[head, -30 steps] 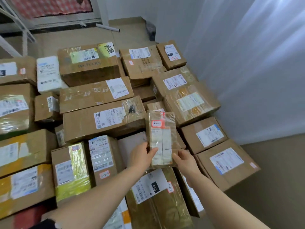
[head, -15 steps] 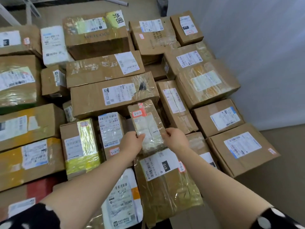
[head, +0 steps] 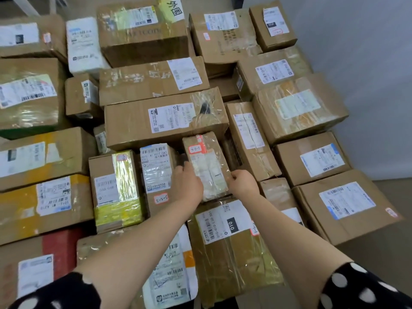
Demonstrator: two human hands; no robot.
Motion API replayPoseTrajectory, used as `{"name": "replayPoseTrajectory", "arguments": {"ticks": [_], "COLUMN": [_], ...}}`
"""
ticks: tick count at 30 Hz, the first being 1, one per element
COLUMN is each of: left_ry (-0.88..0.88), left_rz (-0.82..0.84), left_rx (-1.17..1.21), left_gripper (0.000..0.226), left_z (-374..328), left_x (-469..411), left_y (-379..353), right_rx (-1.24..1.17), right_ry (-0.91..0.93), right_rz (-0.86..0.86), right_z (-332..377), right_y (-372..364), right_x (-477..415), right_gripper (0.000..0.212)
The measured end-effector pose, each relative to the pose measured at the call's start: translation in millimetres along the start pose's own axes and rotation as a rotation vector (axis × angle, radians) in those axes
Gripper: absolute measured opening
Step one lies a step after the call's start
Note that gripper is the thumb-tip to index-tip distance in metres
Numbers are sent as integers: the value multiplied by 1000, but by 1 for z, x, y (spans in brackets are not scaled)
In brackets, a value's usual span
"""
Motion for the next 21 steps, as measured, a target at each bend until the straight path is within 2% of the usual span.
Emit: {"name": "replayPoseTrajectory", "arguments": {"ticks": [2,4,7,9,11,13,21], "left_ry": [12,81,205,265,290,303,265], "left_rz": [-142,-207,-171,-130,-123,-118,-129], "left_rx": [-85,-121,-119,-86,-77,-69,-53], "left_gripper": [52,65,92,104,108,112,116], "left_z": [8,21,44,52,56,56,57], "left_x": [0,-3,-9,-11,-12,-13,-13], "left_y": [12,21,20,16,13,11,6], "right_rx": [35,57,104,142,187,244,413], "right_ry": [-24,-35,-32,-27,-25,-14,127], "right_rz": [-8,-16,-24,-4,20,51,106], "right_z": [-5,-7,-8,-8,-9,-10,9], "right_y": [-4,-9,-18,-25,-33,-38,-59], "right_x": [-5,-12,-21,-25,-29,-33,-28], "right_gripper": [35,36,33,23,14,16,44]}}
Point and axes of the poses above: each hand's wrist, its own x-axis away from the middle knuckle, its own y-axis out of the back of the hand, z = x × y, the point moved 5 cm from there along -x, towards the middle knuckle, and after that the axes turned 10 degrees about -z, right-handed, at the moved point
